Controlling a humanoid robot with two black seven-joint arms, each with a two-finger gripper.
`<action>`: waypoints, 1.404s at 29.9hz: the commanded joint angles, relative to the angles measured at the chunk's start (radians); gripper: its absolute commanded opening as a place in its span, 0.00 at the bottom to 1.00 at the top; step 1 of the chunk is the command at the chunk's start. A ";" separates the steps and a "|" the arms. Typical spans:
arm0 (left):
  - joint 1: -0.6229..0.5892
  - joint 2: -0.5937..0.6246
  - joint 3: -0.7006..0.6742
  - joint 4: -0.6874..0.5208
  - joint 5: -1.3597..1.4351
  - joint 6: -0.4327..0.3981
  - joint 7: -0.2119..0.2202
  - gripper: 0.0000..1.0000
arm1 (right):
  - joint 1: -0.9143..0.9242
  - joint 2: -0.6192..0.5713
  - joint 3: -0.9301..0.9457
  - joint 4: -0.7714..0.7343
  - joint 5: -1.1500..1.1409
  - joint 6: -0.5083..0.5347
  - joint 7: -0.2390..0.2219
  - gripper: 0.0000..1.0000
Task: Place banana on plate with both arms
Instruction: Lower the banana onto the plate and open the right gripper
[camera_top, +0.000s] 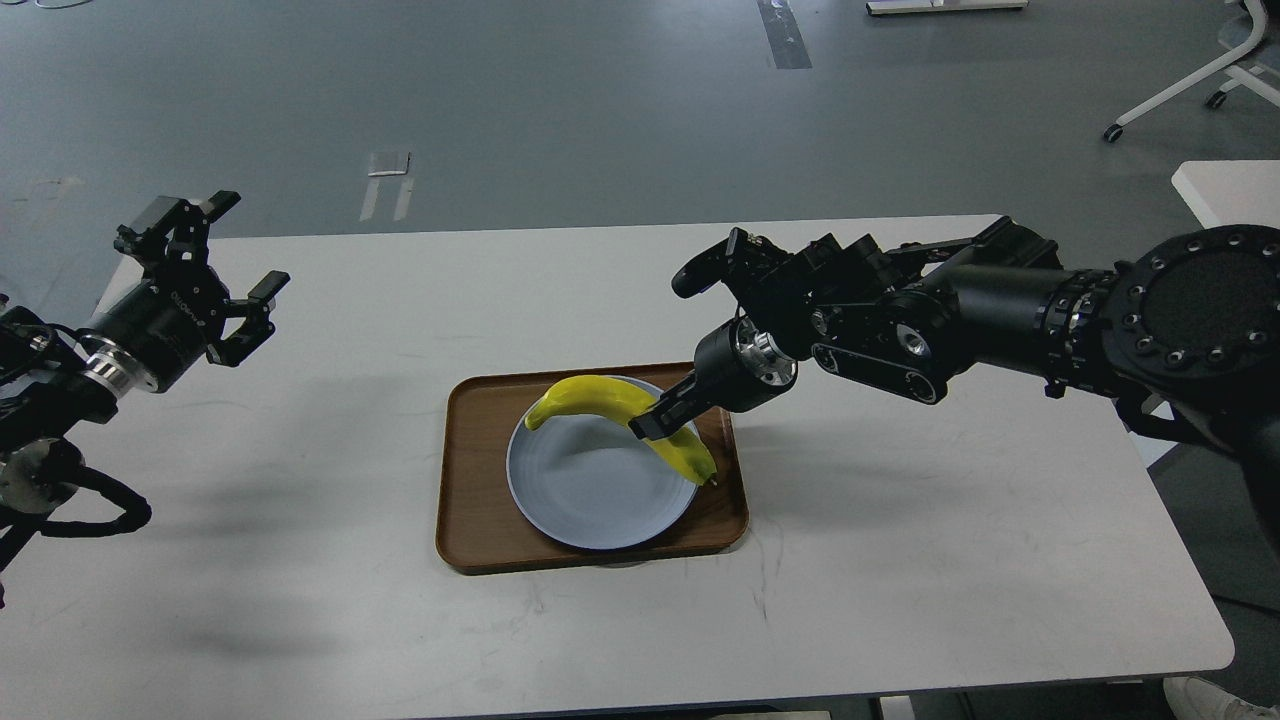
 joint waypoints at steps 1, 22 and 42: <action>0.000 0.001 0.000 0.000 0.000 0.000 0.000 0.98 | -0.003 0.000 0.000 -0.006 0.013 0.000 0.000 0.09; 0.000 0.002 0.000 0.000 0.000 0.000 0.000 0.98 | -0.020 0.000 0.002 0.001 0.135 0.043 0.000 0.33; -0.002 0.008 -0.001 0.002 -0.002 0.000 0.000 0.98 | 0.008 -0.015 0.135 -0.012 0.283 0.038 0.000 0.95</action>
